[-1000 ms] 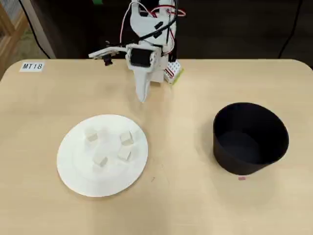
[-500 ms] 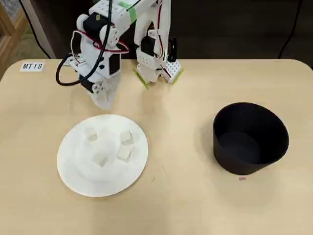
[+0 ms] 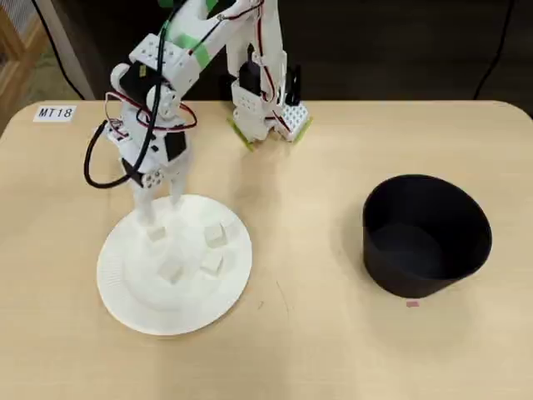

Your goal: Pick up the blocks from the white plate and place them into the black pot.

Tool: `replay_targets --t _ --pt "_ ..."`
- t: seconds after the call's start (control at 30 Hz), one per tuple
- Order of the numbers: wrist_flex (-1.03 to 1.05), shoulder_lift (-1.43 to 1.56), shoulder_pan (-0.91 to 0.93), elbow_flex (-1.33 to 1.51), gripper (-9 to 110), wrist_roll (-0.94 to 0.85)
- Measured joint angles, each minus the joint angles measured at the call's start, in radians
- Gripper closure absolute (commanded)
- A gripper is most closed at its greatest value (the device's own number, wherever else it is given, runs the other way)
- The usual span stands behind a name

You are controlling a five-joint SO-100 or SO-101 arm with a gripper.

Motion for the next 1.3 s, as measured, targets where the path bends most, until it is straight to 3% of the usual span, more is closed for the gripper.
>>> replay_targets --t 0.47,0.7,1.03,1.3 --pt "-0.028 -0.201 0.034 -0.101 75 0.008" --pt "-0.048 -0.250 0.032 -0.107 104 0.028" --pt "-0.153 -0.224 0.014 -0.115 104 -0.008" --pt "-0.249 0.123 -0.104 -0.115 104 -0.072"
